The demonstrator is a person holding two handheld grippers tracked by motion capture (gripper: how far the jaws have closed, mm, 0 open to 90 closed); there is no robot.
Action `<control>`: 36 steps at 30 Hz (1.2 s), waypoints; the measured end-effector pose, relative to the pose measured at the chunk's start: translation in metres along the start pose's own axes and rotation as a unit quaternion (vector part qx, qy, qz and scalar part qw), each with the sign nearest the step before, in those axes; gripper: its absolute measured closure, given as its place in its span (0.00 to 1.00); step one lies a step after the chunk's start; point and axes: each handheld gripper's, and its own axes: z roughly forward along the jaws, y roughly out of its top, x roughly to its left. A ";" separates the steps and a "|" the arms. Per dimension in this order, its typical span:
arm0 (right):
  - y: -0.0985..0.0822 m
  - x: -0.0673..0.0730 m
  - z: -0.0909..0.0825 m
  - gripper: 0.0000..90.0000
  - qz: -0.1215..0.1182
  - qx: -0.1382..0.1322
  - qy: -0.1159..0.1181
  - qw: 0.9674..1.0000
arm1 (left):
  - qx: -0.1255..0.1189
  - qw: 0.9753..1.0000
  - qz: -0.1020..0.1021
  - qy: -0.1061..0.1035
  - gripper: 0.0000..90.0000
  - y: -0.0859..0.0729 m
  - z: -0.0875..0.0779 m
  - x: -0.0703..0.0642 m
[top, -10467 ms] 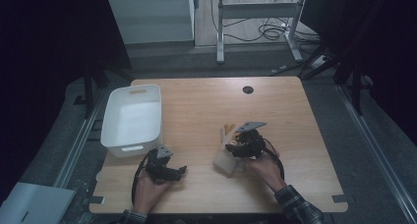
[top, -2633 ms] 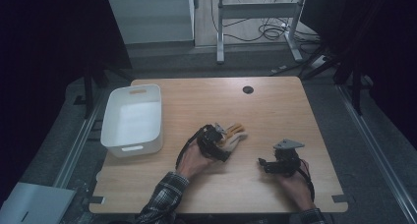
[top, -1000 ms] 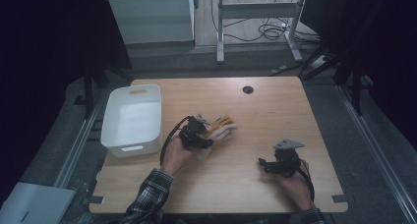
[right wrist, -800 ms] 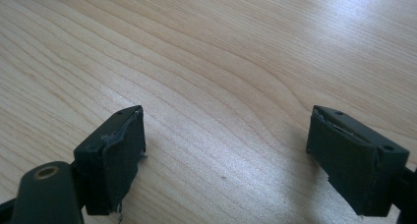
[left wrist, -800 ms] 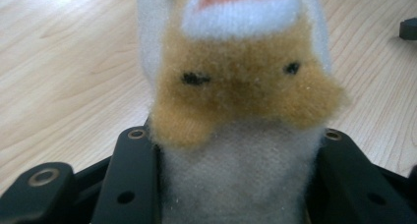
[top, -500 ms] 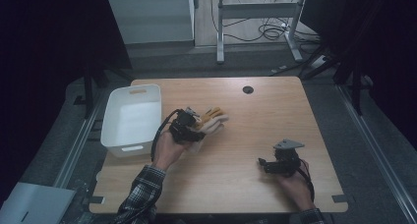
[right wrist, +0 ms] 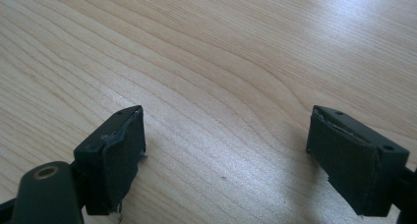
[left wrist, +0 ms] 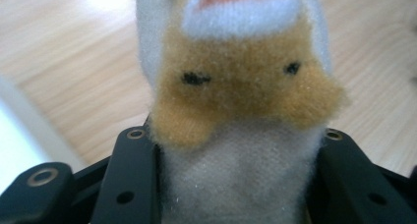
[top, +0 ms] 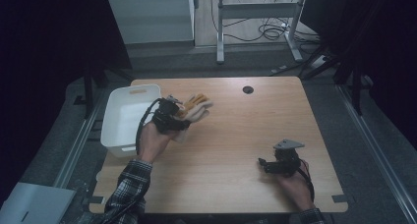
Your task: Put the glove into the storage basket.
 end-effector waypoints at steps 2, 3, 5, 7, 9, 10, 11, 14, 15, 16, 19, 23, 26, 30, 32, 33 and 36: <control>0.000 0.000 0.000 0.17 0.000 0.000 0.000 1.000 | -0.004 1.000 -0.009 0.006 0.62 -0.001 -0.007 0.008; 0.000 0.000 0.000 0.17 0.000 0.000 0.000 1.000 | -0.008 1.000 -0.014 0.010 0.62 -0.001 -0.010 0.012; 0.000 0.000 0.000 0.17 0.000 0.000 0.000 1.000 | -0.012 0.999 -0.024 0.018 0.62 -0.004 -0.017 0.021; 0.000 0.000 0.000 0.17 0.000 0.000 0.000 1.000 | -0.015 0.999 -0.034 0.025 0.62 -0.006 -0.022 0.029; 0.000 0.000 0.000 0.17 0.000 0.000 0.000 1.000 | -0.019 0.998 -0.047 0.033 0.62 -0.009 -0.028 0.038; 0.000 0.000 0.000 0.17 0.000 0.000 0.000 1.000 | -0.022 0.998 -0.054 0.038 0.62 -0.011 -0.031 0.043; 0.000 0.000 0.000 0.17 0.000 0.000 0.000 1.000 | -0.022 0.997 -0.060 0.044 0.62 -0.013 -0.033 0.048; 0.000 0.000 0.000 0.17 0.000 0.000 0.000 1.000 | -0.025 0.995 -0.080 0.063 0.62 -0.022 -0.041 0.063; 0.000 0.000 0.000 0.17 0.000 0.000 0.000 1.000 | -0.024 0.994 -0.086 0.070 0.62 -0.025 -0.043 0.068; 0.000 0.000 0.000 0.17 0.000 0.000 0.000 1.000 | -0.025 0.993 -0.091 0.075 0.62 -0.027 -0.044 0.071; 0.000 0.000 0.000 0.17 0.000 0.000 0.000 1.000 | -0.031 0.989 -0.114 0.091 0.62 -0.037 -0.048 0.085; 0.000 0.000 0.000 0.17 0.001 0.001 0.000 1.000 | -0.034 0.984 -0.135 0.109 0.62 -0.048 -0.050 0.100; 0.000 0.000 0.000 0.17 0.000 0.001 0.000 1.000 | -0.035 0.981 -0.148 0.118 0.61 -0.055 -0.047 0.107; 0.000 0.000 0.000 0.17 0.001 0.001 0.000 1.000 | -0.035 0.979 -0.159 0.124 0.61 -0.062 -0.037 0.115; 0.000 0.000 0.000 0.17 0.001 0.001 0.000 1.000 | -0.033 0.978 -0.164 0.123 0.61 -0.064 -0.031 0.118; 0.000 0.000 0.000 0.17 0.001 0.000 0.000 1.000 | -0.030 0.978 -0.164 0.125 0.61 -0.065 -0.028 0.119; 0.000 0.000 0.000 0.17 0.001 0.000 0.000 1.000 | -0.024 0.977 -0.169 0.125 0.61 -0.067 -0.019 0.122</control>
